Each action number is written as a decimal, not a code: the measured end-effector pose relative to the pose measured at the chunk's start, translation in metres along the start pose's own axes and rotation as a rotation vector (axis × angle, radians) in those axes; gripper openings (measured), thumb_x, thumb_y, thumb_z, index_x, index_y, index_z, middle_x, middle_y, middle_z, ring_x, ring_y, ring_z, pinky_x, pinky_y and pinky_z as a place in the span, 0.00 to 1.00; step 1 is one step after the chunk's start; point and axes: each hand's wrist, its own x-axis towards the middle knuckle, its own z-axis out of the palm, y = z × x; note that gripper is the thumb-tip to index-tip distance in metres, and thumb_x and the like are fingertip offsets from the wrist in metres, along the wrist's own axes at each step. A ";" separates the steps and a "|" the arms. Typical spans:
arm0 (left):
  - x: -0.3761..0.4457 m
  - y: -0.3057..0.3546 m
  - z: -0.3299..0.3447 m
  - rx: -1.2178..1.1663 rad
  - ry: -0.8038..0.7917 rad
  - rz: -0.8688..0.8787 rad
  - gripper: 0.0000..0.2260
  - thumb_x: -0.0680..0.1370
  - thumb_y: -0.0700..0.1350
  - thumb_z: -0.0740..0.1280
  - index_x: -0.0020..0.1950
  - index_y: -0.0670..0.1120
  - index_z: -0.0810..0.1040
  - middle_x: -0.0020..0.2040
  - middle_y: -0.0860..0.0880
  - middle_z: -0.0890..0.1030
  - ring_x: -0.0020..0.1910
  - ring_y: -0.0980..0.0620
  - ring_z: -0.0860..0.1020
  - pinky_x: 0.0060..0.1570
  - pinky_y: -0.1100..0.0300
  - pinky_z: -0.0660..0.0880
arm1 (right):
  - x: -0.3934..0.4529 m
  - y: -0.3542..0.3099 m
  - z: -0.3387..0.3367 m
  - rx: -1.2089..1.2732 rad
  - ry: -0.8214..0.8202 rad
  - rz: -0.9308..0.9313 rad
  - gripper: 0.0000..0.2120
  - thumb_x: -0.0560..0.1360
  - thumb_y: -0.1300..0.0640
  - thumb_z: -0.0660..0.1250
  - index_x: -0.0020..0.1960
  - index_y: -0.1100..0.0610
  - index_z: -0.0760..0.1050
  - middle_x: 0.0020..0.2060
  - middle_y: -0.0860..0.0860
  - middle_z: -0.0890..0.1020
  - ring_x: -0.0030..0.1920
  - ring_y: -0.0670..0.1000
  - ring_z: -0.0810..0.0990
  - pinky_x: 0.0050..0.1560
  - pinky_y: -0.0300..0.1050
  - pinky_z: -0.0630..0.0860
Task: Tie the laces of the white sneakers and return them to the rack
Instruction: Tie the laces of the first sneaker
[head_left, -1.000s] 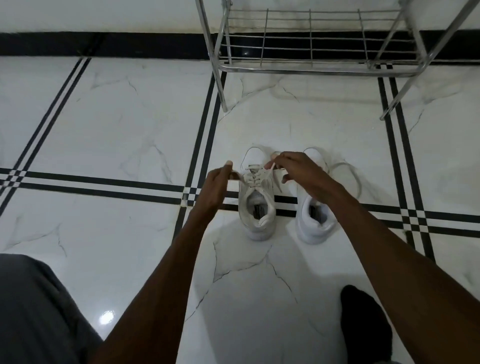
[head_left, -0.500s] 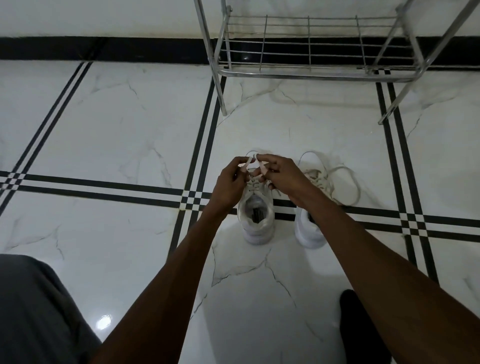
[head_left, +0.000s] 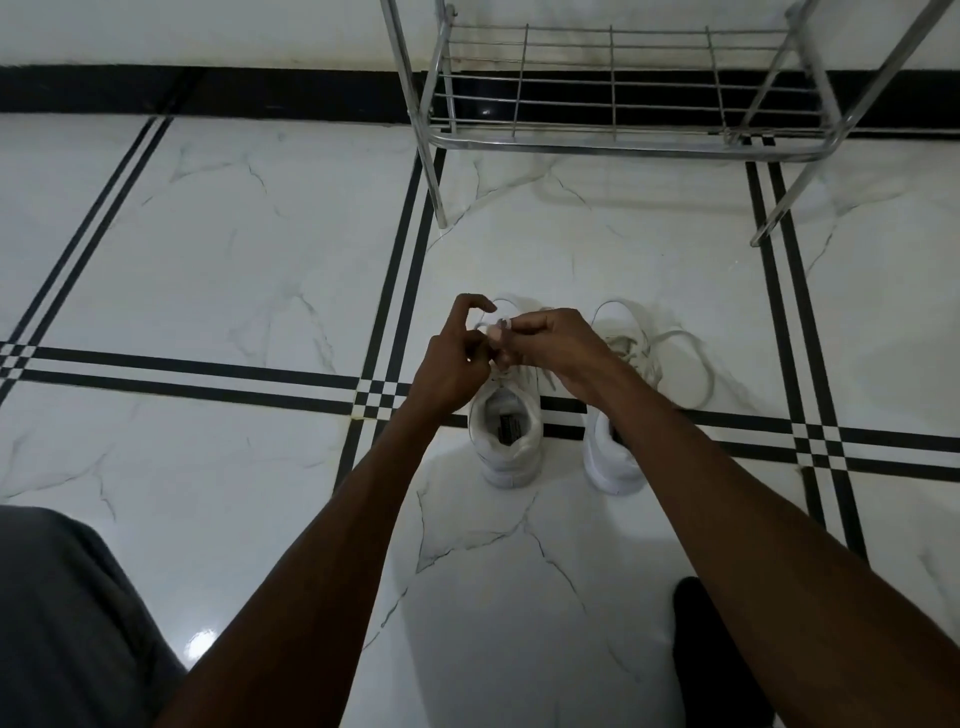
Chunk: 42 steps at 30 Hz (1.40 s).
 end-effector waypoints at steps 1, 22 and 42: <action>0.000 0.000 0.001 0.002 0.000 -0.007 0.23 0.80 0.33 0.62 0.71 0.50 0.64 0.44 0.45 0.86 0.32 0.58 0.79 0.34 0.66 0.73 | 0.002 0.000 0.003 -0.003 0.072 0.011 0.14 0.70 0.53 0.78 0.49 0.63 0.85 0.42 0.62 0.87 0.38 0.55 0.84 0.51 0.52 0.84; 0.003 -0.014 -0.003 -0.363 -0.007 -0.196 0.19 0.83 0.36 0.61 0.73 0.46 0.71 0.62 0.44 0.84 0.58 0.47 0.83 0.54 0.54 0.82 | 0.001 -0.001 0.011 -0.759 0.266 -0.377 0.04 0.65 0.59 0.76 0.38 0.56 0.82 0.35 0.49 0.84 0.37 0.47 0.82 0.40 0.49 0.81; -0.019 -0.032 -0.027 0.364 0.179 -0.279 0.01 0.77 0.48 0.72 0.47 0.54 0.84 0.39 0.59 0.83 0.41 0.53 0.82 0.51 0.43 0.82 | -0.019 0.004 -0.040 -0.683 0.515 0.157 0.12 0.70 0.55 0.75 0.42 0.65 0.83 0.40 0.58 0.86 0.45 0.57 0.85 0.48 0.42 0.79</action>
